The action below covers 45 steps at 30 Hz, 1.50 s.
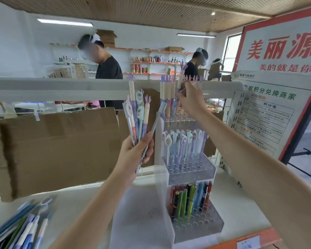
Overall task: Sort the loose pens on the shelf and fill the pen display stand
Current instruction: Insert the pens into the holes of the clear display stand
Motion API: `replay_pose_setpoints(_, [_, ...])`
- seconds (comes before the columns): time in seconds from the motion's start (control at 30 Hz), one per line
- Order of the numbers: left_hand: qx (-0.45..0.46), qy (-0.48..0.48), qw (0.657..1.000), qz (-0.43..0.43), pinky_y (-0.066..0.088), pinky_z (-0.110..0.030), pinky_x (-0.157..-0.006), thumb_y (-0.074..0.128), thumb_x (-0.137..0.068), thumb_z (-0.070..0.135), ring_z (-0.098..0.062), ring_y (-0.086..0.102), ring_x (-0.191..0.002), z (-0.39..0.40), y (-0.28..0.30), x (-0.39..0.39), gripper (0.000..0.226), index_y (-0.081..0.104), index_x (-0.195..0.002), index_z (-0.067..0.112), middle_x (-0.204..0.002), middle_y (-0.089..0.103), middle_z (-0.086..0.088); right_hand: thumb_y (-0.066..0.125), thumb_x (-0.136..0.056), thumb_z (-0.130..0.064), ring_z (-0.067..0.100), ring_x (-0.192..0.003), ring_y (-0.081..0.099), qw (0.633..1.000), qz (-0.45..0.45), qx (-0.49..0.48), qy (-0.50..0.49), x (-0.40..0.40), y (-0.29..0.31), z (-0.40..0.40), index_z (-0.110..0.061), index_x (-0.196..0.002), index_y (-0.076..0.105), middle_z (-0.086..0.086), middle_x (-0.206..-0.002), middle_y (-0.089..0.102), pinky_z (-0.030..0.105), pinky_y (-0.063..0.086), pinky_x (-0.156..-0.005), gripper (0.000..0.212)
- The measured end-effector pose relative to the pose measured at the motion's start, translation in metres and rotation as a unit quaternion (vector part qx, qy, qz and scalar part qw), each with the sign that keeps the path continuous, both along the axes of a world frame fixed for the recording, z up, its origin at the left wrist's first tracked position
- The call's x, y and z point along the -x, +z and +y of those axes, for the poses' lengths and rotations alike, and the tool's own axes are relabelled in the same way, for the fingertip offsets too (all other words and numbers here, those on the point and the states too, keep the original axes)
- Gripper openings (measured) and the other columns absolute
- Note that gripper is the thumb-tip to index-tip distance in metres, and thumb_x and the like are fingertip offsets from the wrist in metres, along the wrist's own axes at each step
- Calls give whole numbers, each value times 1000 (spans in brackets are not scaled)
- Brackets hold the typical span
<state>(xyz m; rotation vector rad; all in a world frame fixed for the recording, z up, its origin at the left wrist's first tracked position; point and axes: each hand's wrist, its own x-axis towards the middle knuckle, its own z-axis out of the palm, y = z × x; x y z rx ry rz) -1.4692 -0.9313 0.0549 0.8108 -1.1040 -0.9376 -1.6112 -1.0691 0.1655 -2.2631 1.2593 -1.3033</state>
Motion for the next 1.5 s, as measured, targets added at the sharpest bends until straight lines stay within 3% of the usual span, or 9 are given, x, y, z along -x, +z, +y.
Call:
replay_pose_setpoints(0.2, [2,-1,1000,3,28,-20,-38,63,-81,32,-14,35,-42,0,0,2,23,60,-64,17,-54,47,-4,50,-95,-12,29,-80,62,998,57,-24,-14,-1,-14,-7,-4,-109,51,15,-93,64,42,52,-76,16])
replay_pose_setpoints(0.3, [5,-6,1000,6,28,-23,-40,63,-82,31,-14,36,-45,2,0,3,19,64,-64,24,-59,48,-5,54,-93,-13,26,-83,58,997,70,-26,-30,-2,-24,-10,-1,-104,57,17,-96,64,33,46,-76,16])
replay_pose_setpoints(0.47, [-4,-2,1000,2,28,-20,-38,59,-87,27,-13,35,-42,2,-1,5,24,56,-69,11,-54,45,-4,55,-92,-13,29,-90,60,996,71,-14,-45,-3,-23,-9,1,-100,61,17,-97,66,35,45,-80,17])
replay_pose_setpoints(0.7, [-4,-6,1000,4,29,-21,-39,59,-86,28,-13,36,-42,3,-1,5,25,56,-69,10,-52,46,-2,56,-93,-18,10,-72,54,999,-26,-22,-28,8,-30,14,-8,-100,58,-2,-85,58,21,43,-63,13])
replay_pose_setpoints(0.83, [14,-6,1000,26,30,-20,-38,59,-85,26,-12,37,-43,-1,2,7,21,55,-70,11,-57,49,-1,56,-93,-21,4,-45,48,967,-86,-172,166,12,-35,50,-8,-82,68,2,-69,64,16,38,-46,21])
replay_pose_setpoints(0.97, [22,-7,1000,15,29,-20,-36,53,-92,19,-11,37,-40,-7,5,16,19,54,-77,7,-57,52,0,61,-90,-29,4,-44,43,948,0,-204,245,11,-40,72,-11,-75,65,0,-55,56,15,35,-49,23])
replay_pose_setpoints(1.17, [-16,52,999,2,26,-21,-37,51,-95,20,-11,35,-41,-8,2,22,22,52,-78,7,-61,54,-2,56,-93,-15,10,-50,61,964,-126,-147,183,23,-25,73,-3,-84,57,5,-65,64,22,50,-51,15])
replay_pose_setpoints(1.33, [-21,42,999,-14,22,-22,-40,50,-95,26,-12,29,-41,3,-11,17,30,44,-71,8,-50,37,-1,60,-90,-13,14,-53,67,986,-74,-77,128,47,-35,74,-2,-79,58,10,-67,68,22,56,-51,16])
replay_pose_setpoints(1.5, [-17,22,1000,4,24,-23,-42,53,-91,31,-12,31,-42,9,-21,24,31,50,-63,16,-54,41,-1,60,-91,-20,1,-53,65,997,-2,-64,37,64,-77,70,-10,-80,58,2,-68,67,18,56,-57,15])
